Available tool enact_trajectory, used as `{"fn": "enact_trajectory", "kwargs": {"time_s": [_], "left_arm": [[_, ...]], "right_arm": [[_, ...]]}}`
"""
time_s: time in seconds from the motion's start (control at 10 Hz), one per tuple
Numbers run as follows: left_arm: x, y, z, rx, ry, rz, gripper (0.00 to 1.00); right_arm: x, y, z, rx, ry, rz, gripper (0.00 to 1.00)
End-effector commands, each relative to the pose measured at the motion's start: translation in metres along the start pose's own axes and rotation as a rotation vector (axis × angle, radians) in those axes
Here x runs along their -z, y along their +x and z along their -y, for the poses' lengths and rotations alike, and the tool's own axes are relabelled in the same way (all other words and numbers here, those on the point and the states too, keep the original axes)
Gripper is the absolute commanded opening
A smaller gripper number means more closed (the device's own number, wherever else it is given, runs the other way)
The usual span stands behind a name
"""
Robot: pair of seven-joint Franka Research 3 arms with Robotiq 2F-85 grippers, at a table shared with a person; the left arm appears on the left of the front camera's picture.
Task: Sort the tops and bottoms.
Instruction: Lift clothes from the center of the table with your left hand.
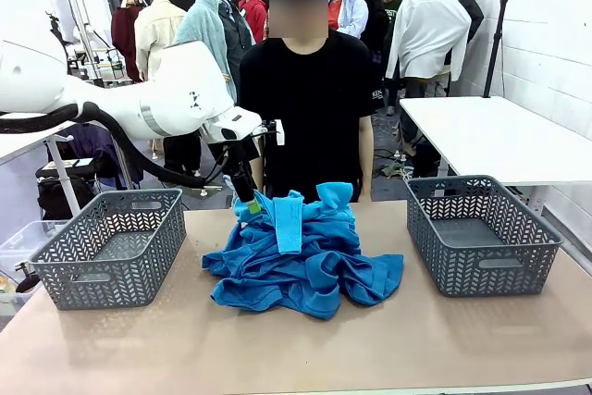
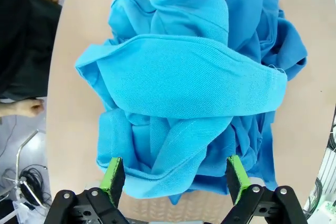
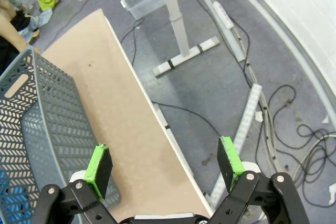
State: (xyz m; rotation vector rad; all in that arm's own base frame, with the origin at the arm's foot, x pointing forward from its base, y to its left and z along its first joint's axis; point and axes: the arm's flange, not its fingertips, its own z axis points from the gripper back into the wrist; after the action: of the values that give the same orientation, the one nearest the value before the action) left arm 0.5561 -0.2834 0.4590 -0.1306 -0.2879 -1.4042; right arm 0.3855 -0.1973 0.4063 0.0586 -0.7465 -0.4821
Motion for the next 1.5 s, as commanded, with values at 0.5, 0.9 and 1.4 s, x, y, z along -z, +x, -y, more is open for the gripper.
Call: {"fn": "enact_trajectory", "kwargs": {"time_s": [0.5, 0.9, 1.4], "left_arm": [[0.009, -0.002, -0.007, 0.016, -0.065, 0.031, 0.12], [0.006, -0.002, -0.004, 0.015, -0.062, 0.036, 0.0], [-0.025, 0.002, 0.014, -0.022, -0.011, 0.061, 0.0]], "right_arm": [[-0.002, 0.0, -0.001, 0.002, -0.004, -0.004, 1.0], [-0.002, 0.0, -0.001, 0.002, -0.004, -0.004, 1.0], [-0.002, 0.0, -0.001, 0.002, -0.004, -0.004, 1.0]]}}
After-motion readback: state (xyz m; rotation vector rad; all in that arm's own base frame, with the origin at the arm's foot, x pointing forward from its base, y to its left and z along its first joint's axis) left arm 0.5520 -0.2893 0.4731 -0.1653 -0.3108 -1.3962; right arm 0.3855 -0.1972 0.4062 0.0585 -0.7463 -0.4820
